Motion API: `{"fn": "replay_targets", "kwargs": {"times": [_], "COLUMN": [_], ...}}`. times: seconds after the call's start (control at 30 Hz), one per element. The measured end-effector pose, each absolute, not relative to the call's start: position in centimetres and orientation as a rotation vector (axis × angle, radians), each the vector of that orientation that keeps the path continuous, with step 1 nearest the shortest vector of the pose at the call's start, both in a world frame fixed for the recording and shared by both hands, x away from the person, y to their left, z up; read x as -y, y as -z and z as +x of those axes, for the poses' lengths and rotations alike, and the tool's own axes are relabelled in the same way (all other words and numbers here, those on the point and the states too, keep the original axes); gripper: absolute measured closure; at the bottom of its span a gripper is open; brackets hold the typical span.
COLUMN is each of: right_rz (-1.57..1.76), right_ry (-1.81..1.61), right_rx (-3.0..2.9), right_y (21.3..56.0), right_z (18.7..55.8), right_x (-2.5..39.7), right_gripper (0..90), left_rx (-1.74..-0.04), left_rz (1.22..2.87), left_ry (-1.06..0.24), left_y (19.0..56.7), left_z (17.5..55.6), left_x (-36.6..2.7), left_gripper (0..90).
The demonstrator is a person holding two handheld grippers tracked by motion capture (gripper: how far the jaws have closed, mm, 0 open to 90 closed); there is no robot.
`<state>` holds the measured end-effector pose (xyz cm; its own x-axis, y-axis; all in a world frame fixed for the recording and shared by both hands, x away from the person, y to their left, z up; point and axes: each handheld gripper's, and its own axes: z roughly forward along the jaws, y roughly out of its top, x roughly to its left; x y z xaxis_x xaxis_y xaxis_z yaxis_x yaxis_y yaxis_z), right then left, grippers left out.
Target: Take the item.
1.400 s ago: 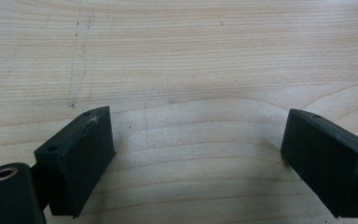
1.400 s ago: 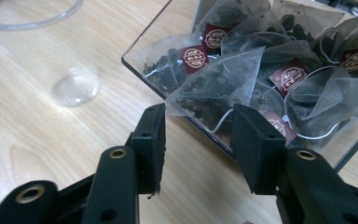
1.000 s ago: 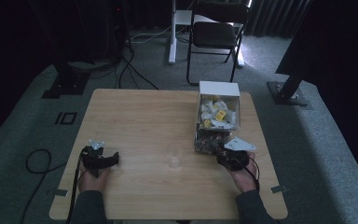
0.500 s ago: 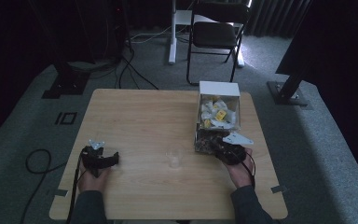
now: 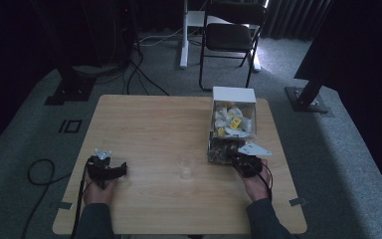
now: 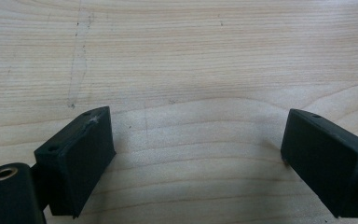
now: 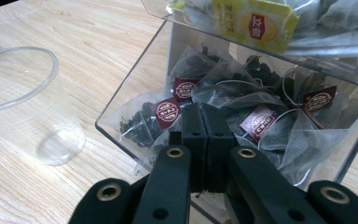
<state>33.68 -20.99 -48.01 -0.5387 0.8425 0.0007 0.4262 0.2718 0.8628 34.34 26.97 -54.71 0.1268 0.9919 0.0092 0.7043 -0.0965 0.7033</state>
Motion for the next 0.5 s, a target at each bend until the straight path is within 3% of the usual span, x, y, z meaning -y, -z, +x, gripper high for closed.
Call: {"fn": "replay_targets", "kwargs": {"times": [0.5], "right_rz": [1.131], "right_ry": [-1.198], "right_rx": [-2.06], "right_y": [47.38], "right_z": [33.39], "right_x": [20.89], "right_gripper": [90.0], "left_rx": [-1.633], "left_rz": [1.862], "left_ry": [-0.681], "left_y": [54.71], "left_z": [34.34], "left_x": [-26.97], "left_gripper": [9.9]}}
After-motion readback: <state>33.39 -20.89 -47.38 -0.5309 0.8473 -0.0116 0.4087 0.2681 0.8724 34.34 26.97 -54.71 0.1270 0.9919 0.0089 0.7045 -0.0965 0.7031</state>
